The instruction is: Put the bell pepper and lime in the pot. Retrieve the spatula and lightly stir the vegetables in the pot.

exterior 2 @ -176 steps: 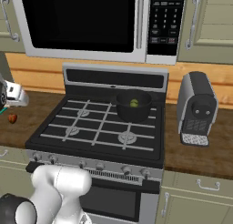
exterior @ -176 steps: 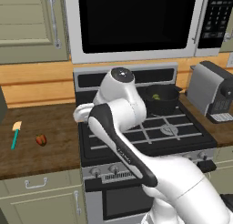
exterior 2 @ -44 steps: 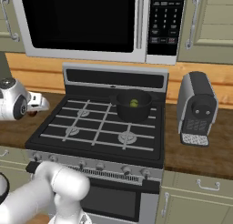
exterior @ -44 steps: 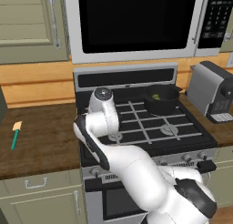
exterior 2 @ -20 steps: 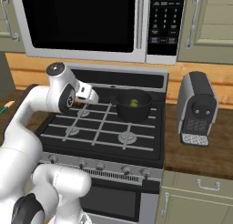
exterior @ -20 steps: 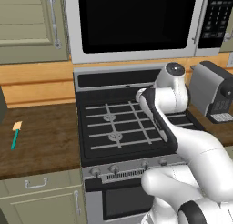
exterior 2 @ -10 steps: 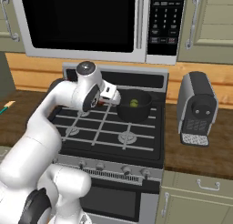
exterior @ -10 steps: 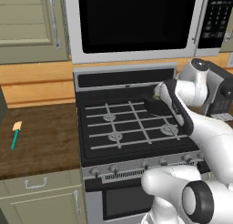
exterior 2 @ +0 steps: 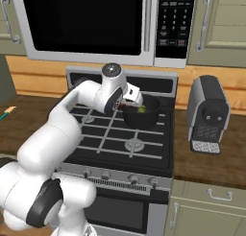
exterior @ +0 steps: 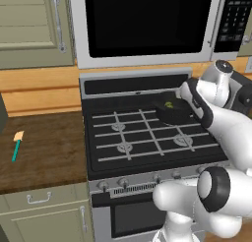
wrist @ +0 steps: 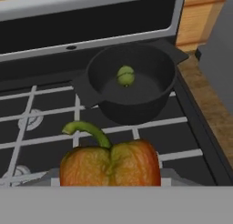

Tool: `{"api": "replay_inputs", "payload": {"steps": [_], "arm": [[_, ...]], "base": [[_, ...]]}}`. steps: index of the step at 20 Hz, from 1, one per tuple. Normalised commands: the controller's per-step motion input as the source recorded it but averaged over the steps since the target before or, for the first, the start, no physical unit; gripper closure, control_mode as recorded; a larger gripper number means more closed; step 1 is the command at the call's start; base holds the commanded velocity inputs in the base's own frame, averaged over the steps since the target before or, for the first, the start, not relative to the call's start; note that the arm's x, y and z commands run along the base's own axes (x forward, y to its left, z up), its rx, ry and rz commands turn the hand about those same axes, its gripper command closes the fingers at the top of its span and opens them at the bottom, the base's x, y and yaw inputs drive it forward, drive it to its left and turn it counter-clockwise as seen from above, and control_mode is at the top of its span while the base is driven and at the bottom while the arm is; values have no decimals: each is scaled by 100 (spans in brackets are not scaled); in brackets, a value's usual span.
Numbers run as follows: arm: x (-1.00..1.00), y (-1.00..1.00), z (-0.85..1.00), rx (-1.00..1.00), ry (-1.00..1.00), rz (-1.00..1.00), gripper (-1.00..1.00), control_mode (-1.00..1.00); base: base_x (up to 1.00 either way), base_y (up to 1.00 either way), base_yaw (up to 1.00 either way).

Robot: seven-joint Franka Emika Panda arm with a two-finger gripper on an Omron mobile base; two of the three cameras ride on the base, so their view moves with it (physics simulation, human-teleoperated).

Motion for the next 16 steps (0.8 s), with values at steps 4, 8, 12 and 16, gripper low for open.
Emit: {"api": "replay_inputs", "payload": {"steps": [4, 8, 12, 16], "arm": [[49, -33, 0, 0, 0, 0, 100, -100], [60, -15, -7, 0, 0, 0, 100, -100], [59, -14, -16, 0, 0, 0, 100, -100], [50, -11, -33, 0, 0, 0, 100, -100]], "base": [[0, 0, 0], [0, 0, 0], [0, 0, 0], [0, 0, 0]]}}
